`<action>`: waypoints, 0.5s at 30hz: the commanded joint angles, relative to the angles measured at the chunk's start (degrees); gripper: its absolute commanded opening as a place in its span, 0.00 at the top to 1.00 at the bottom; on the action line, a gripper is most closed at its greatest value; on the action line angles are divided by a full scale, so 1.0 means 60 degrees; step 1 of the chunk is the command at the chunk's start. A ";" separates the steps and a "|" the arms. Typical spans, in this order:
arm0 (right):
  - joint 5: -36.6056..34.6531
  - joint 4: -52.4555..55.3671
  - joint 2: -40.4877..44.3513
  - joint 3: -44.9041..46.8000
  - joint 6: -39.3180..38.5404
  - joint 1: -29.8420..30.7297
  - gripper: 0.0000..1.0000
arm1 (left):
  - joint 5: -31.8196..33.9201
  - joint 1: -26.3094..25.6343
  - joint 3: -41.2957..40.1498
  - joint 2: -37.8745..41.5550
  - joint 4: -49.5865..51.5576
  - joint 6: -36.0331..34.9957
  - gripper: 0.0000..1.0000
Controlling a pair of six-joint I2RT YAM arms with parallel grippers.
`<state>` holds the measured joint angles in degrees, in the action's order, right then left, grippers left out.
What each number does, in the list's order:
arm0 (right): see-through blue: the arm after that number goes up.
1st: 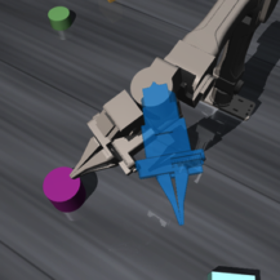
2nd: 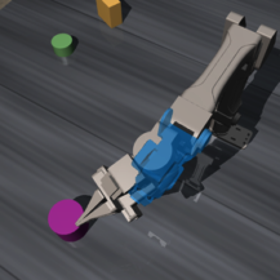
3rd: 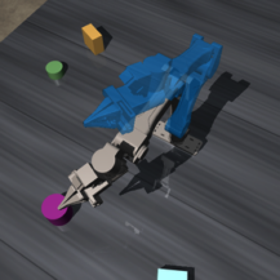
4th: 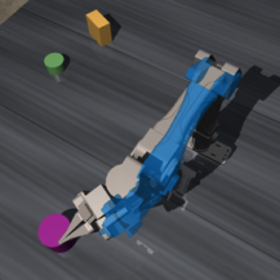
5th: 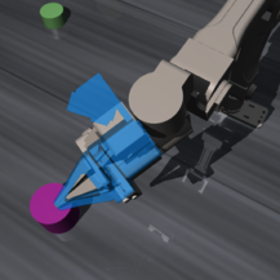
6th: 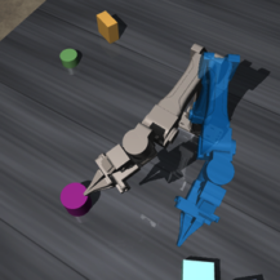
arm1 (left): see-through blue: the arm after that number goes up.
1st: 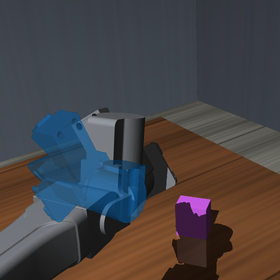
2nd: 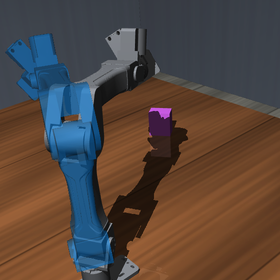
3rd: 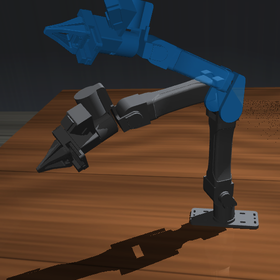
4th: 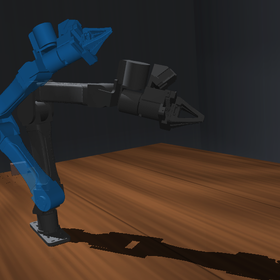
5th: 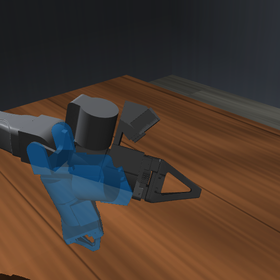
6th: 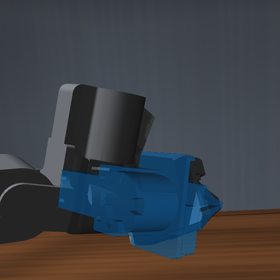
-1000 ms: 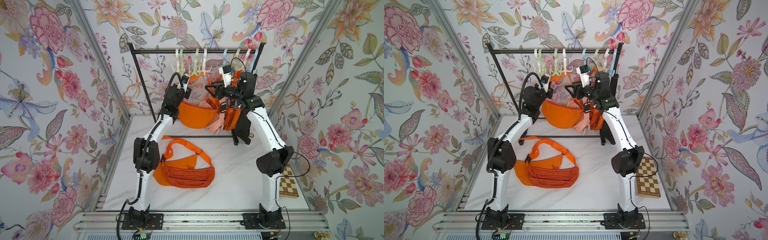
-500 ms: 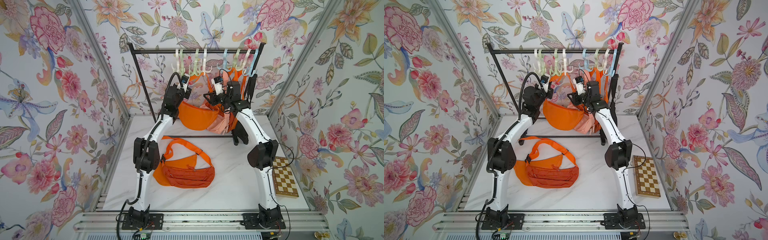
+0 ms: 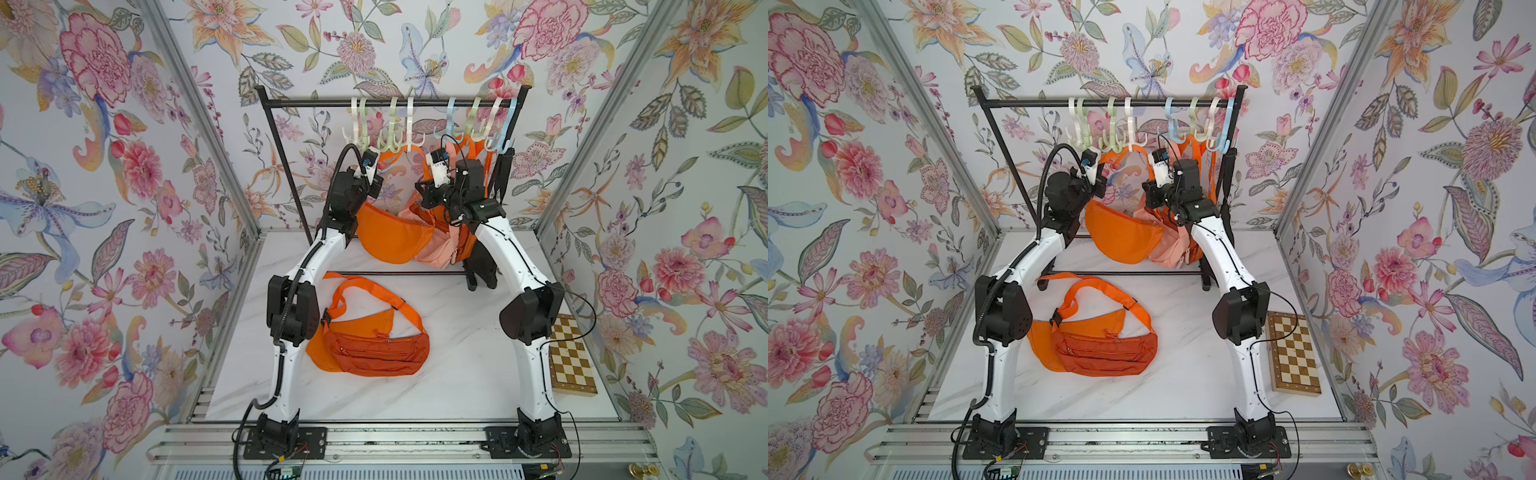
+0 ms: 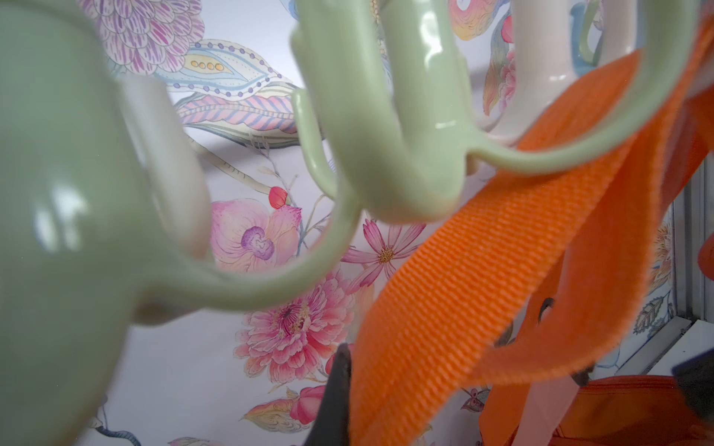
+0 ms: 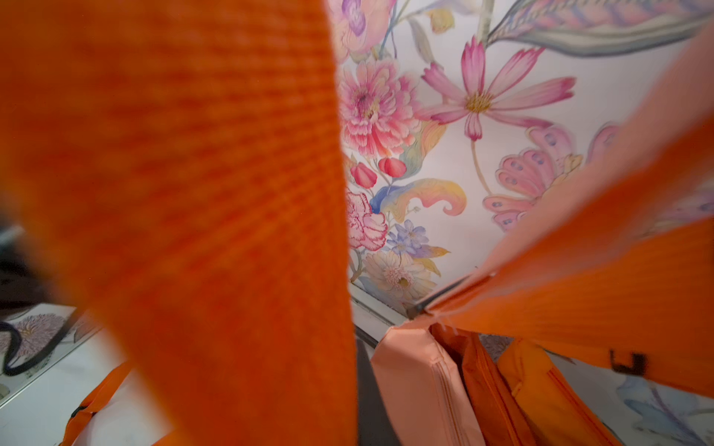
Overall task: Take the bag off the hook
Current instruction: Pick up the bag from the hook.
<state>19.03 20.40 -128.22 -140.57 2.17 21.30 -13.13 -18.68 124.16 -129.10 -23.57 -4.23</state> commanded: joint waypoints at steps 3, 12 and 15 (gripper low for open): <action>-0.0239 -0.0161 0.0941 -0.0214 0.0509 0.0004 1.00 | 0.0003 -0.0194 0.0820 0.0680 0.0204 0.0060 1.00; -0.0125 -0.0135 0.1281 -0.0339 0.1047 -0.0238 1.00 | -0.0024 -0.0333 0.0577 0.1386 0.0243 0.0465 1.00; -0.0032 -0.0145 0.1491 -0.0237 0.1101 -0.0227 1.00 | -0.0037 -0.0340 0.0186 0.1767 0.0072 0.0629 1.00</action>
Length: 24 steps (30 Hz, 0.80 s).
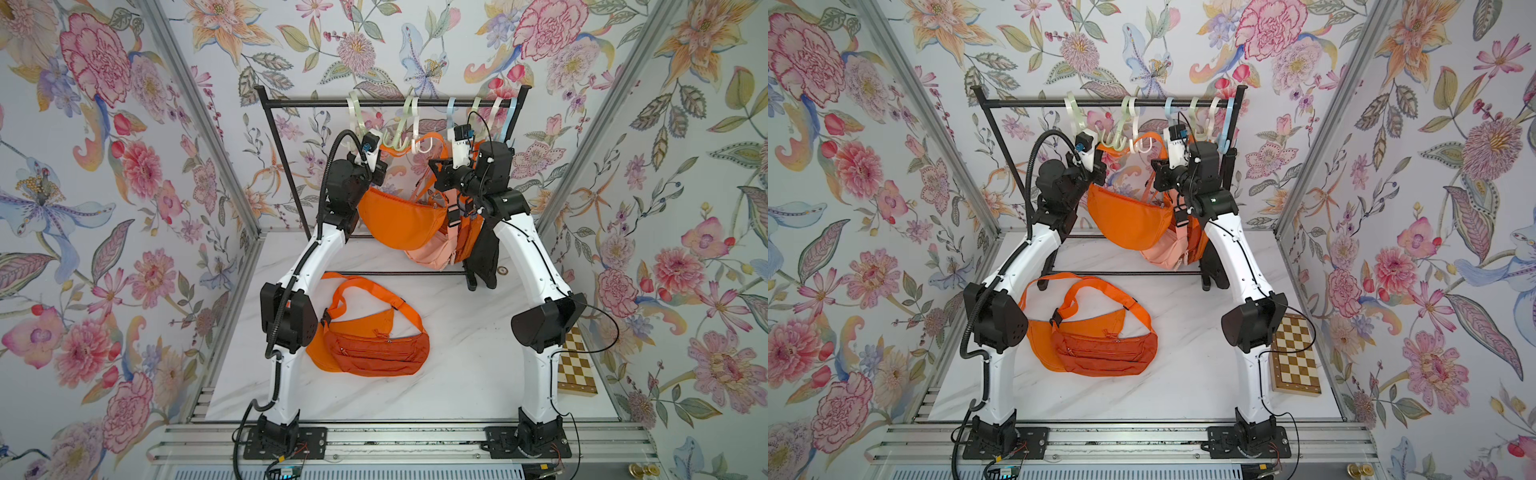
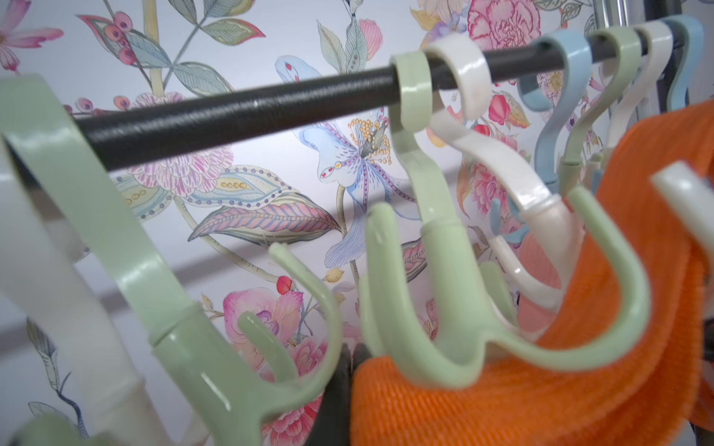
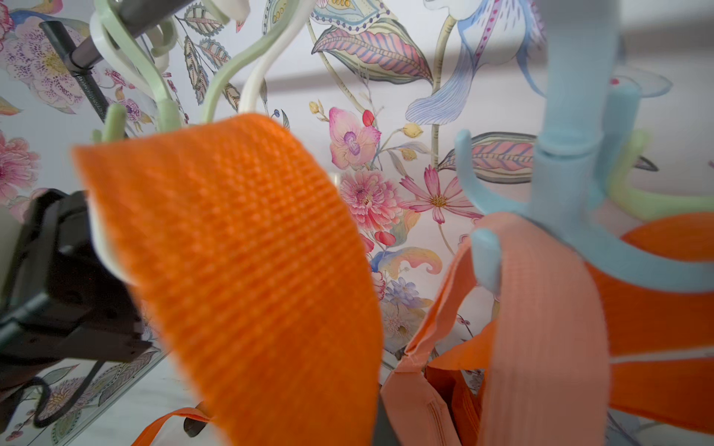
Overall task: Take the bag off the hook
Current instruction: Pick up the bag from the hook.
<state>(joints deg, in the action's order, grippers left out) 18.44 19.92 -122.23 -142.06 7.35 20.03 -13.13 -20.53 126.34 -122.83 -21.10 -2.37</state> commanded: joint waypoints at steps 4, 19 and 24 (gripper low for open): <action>0.0148 -0.0067 0.0718 0.0106 0.0292 0.0029 1.00 | 0.0034 -0.0078 -0.0679 0.1226 -0.0416 0.0384 1.00; 0.0308 -0.0144 0.0880 0.1497 0.0663 0.0215 1.00 | 0.0496 -0.0174 -0.4570 0.2707 -0.1791 0.0791 1.00; 0.0309 -0.0142 0.0612 0.0973 0.0804 0.0160 1.00 | 0.0532 -0.0172 -0.4345 0.2742 -0.1700 0.0656 1.00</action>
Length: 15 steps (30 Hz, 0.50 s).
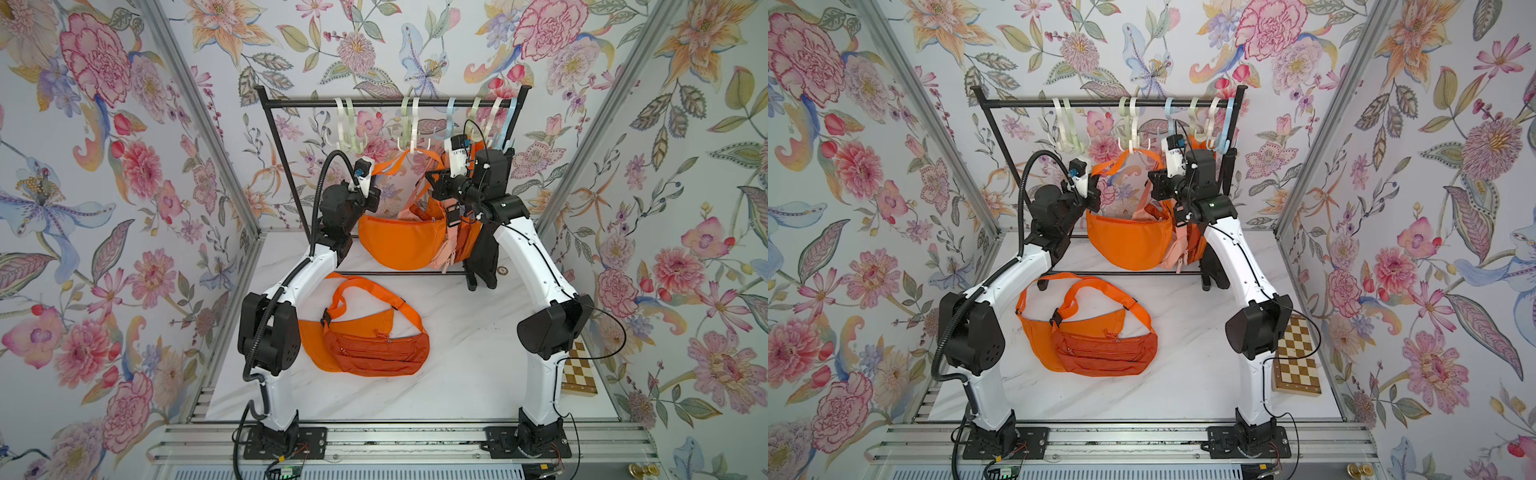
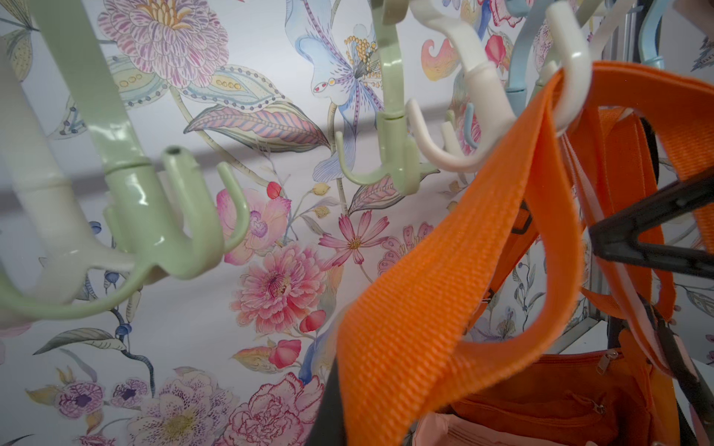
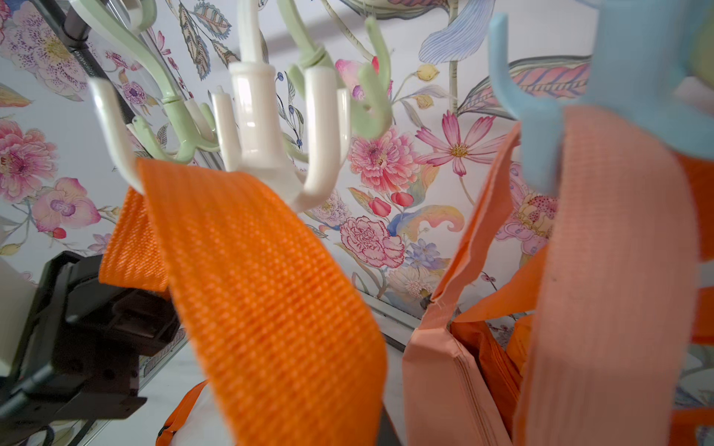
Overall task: Take the bag off the hook
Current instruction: Pick up the bag from the hook.
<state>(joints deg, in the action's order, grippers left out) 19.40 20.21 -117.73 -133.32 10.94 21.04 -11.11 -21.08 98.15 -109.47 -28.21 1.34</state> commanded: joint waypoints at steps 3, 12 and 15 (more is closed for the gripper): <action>0.0351 -0.0174 -0.0511 -0.1173 0.0667 -0.0184 1.00 | 0.0168 -0.0086 0.1385 0.0225 0.0121 -0.0159 1.00; 0.1037 -0.1107 -0.1089 -0.1895 0.1994 -0.0505 1.00 | 0.0260 -0.0018 0.4514 -0.0800 0.1223 -0.0199 1.00; 0.1383 -0.1444 -0.1220 -0.2126 0.2445 -0.0654 1.00 | 0.0198 -0.0032 0.5343 -0.1075 0.1592 -0.0165 1.00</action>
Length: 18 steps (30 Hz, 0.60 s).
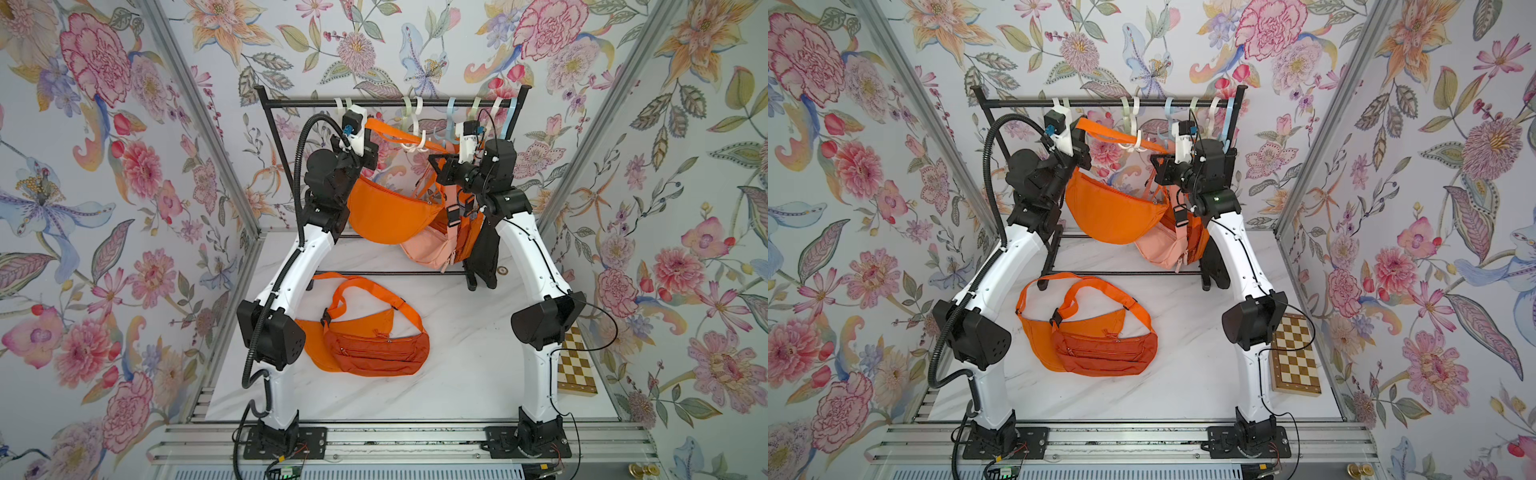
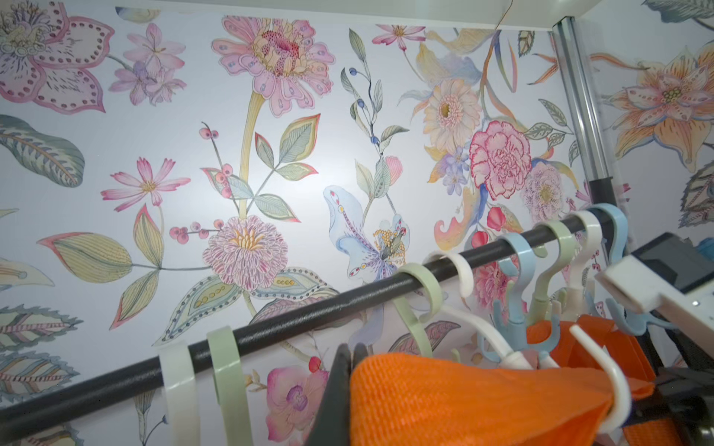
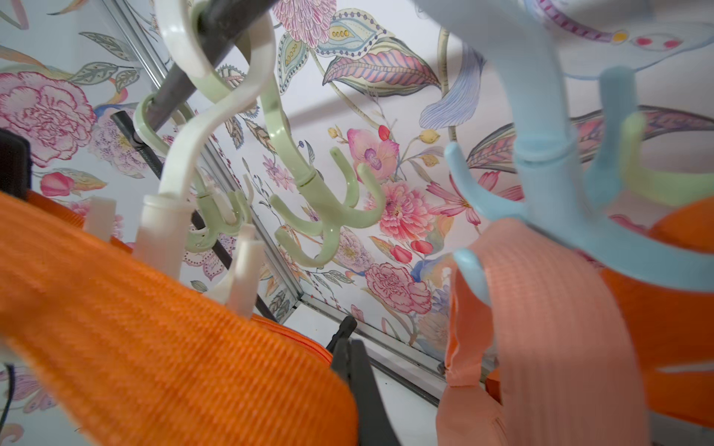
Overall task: Take the bag off the hook
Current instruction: Pick up the bag from the hook.
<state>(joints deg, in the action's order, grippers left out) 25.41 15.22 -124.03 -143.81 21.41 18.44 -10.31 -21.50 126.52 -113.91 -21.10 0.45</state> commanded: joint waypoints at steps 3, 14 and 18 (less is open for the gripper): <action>0.0512 -0.0828 -0.0188 -0.0436 0.0963 -0.0306 1.00 | 0.0078 0.0042 0.0767 -0.0402 0.0404 0.0013 1.00; 0.0599 -0.1558 -0.0538 -0.0491 0.1710 -0.0371 1.00 | 0.0340 0.0048 0.1316 -0.1165 0.0684 0.0024 1.00; 0.0668 -0.1775 -0.0836 -0.1021 0.2043 -0.0468 1.00 | 0.0341 0.0044 0.1801 -0.1375 0.0616 0.0043 1.00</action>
<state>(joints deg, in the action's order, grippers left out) 28.14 7.88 -127.61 -147.06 31.11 16.23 -9.08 -21.50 133.71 -121.69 -16.14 0.47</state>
